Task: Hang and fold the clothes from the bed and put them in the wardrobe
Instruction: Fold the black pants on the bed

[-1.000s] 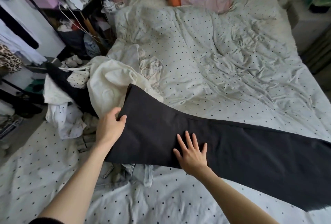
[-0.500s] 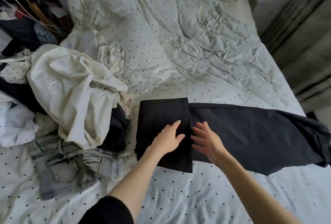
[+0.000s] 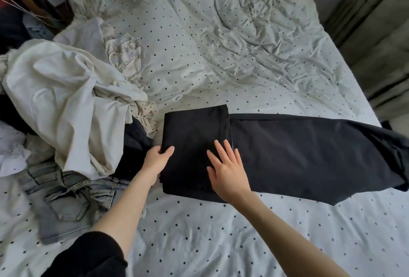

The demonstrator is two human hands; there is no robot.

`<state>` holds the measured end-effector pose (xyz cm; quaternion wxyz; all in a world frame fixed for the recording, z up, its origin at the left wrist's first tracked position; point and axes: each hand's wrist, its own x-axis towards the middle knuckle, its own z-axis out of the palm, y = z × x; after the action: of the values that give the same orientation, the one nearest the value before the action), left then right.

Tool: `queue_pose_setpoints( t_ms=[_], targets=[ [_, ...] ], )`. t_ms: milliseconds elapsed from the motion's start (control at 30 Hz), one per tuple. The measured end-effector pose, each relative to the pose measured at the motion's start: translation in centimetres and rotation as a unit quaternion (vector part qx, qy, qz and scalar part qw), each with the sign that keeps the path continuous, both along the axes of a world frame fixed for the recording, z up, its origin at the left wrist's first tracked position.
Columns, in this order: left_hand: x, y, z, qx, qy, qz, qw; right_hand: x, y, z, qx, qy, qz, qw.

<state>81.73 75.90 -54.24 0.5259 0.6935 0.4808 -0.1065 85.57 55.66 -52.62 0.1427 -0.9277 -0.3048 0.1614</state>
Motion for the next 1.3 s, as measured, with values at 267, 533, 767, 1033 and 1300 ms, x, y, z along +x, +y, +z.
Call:
queue_pose_setpoints(
  t_ms=[267,533,767,1033,1300],
  targets=[
    [0.9,-1.3,5.8,0.12,-0.061,-0.061,0.989,2.5,0.2,0.9,0.012,0.187,0.017,0.982],
    [6.2,-11.7,12.6,0.18,-0.184,-0.179,0.95,5.0,-8.5,6.1,0.367,0.441,-0.335,0.747],
    [8.8,-22.7,6.9,0.106,-0.129,-0.277,0.946,7.5,-17.7,5.7,0.356,0.474,-0.388,0.706],
    [6.4,-19.4,2.2,0.112,0.001,-0.032,0.993,6.2,-18.7,-0.3,0.155,0.134,-0.114,0.972],
    [8.5,-20.1,6.4,0.066,-0.072,-0.013,0.995,9.2,-17.9,-0.8,0.175,0.318,-0.1,0.926]
  ],
)
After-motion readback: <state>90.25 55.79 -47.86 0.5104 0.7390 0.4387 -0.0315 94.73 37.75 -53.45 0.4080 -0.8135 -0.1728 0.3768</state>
